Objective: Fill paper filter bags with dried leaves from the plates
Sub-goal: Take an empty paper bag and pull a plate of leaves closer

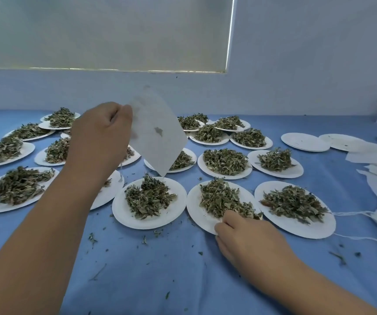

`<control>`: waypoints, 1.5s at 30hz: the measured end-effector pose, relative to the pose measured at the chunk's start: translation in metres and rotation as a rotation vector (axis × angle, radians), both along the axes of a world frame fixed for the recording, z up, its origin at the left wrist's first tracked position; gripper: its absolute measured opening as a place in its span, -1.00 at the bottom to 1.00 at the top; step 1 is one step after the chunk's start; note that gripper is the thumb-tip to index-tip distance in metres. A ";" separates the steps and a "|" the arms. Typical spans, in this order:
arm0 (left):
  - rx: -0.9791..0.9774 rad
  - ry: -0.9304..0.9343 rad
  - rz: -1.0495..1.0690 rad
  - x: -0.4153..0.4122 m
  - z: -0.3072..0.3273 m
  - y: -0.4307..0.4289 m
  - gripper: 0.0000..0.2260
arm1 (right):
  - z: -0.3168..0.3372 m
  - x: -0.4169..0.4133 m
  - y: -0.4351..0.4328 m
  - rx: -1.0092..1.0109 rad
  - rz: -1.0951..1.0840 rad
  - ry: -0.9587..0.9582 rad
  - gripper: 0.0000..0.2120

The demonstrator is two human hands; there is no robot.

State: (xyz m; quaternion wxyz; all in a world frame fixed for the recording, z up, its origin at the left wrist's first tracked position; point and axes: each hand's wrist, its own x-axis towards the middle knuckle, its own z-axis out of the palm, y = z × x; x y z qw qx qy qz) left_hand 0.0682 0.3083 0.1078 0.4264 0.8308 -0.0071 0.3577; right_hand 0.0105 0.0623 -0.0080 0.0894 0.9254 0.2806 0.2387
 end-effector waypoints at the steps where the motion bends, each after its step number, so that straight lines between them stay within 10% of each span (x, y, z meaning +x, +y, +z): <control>1: -0.011 0.011 -0.022 0.001 0.001 -0.003 -0.65 | -0.001 -0.001 -0.001 -0.001 0.020 -0.009 -0.60; 18: 0.247 0.062 -0.184 0.034 -0.010 -0.060 -0.71 | 0.010 -0.032 -0.042 0.108 0.304 0.084 -0.81; 30: 0.449 -0.019 -0.207 0.042 -0.039 -0.080 -0.81 | 0.068 0.057 -0.007 1.078 0.246 0.244 -0.86; 45: 0.176 0.138 -0.453 0.021 -0.064 -0.090 -0.79 | 0.042 0.074 0.005 1.317 0.095 0.401 -0.95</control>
